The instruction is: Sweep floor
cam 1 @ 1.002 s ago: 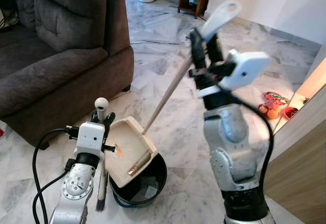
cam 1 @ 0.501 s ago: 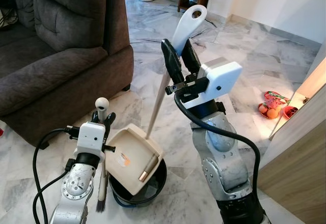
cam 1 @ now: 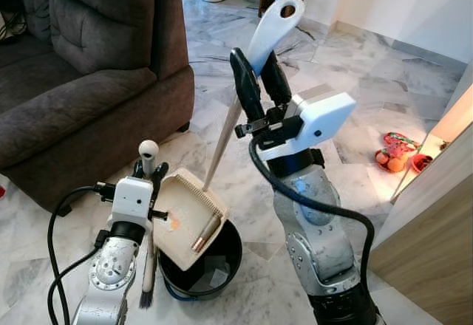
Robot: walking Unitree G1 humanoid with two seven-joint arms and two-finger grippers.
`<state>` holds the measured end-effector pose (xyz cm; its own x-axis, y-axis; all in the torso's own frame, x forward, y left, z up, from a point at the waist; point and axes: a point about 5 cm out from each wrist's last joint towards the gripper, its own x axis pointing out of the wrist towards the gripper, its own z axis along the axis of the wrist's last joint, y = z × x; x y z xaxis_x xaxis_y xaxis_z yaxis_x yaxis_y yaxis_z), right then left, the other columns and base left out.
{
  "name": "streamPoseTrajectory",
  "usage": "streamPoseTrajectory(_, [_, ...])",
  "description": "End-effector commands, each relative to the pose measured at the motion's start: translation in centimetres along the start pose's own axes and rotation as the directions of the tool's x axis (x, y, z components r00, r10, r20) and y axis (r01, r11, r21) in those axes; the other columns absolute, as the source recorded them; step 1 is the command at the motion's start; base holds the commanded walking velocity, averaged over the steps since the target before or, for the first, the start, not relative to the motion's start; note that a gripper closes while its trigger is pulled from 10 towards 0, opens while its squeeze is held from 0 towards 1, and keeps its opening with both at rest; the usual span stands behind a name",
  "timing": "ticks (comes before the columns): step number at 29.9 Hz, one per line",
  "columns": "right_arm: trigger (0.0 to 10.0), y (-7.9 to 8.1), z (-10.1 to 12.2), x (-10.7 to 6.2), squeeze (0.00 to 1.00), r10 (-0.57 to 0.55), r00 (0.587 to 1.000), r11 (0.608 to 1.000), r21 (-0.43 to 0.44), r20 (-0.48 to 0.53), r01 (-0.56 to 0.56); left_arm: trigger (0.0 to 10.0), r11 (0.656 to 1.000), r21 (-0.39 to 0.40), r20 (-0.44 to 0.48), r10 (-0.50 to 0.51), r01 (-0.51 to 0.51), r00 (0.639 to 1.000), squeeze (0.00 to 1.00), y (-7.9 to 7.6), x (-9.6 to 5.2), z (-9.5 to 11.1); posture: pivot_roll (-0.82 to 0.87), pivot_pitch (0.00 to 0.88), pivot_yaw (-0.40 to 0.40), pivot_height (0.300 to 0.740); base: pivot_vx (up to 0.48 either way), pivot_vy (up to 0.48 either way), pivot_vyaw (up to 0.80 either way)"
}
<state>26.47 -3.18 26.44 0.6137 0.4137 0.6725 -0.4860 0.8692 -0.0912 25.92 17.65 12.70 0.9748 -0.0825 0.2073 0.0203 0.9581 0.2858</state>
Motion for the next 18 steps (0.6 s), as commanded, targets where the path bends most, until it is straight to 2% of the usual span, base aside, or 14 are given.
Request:
streamPoseTrajectory(1, [10.0, 0.7, 2.6, 0.5, 0.0, 0.047, 0.989, 0.998, -0.039, 0.142, -0.042, 10.0, 0.999, 0.033, 0.048, -0.015, 0.014, 0.999, 0.0, 0.0, 0.2, 0.8, 0.08, 0.104, -0.033, 0.74, 0.0, 0.0, 0.0])
streamPoseTrajectory(6, [10.0, 1.6, 3.0, 0.5, 0.0, 0.076, 0.982, 0.996, -0.063, 0.172, -0.067, 10.0, 0.999, 0.044, 0.052, -0.023, 0.021, 0.998, 0.0, -0.1, 0.2, 0.9, 0.08, 0.108, -0.033, 0.74, 0.0, 0.0, 0.0])
streamPoseTrajectory(18, [10.0, 2.5, 3.2, 0.3, 0.0, 0.141, 0.97, 0.986, -0.116, 0.196, -0.12, 10.0, 0.999, 0.045, 0.053, -0.026, 0.024, 0.998, 0.0, -0.2, 0.1, 0.9, 0.08, 0.111, -0.033, 0.74, 0.0, 0.0, 0.0])
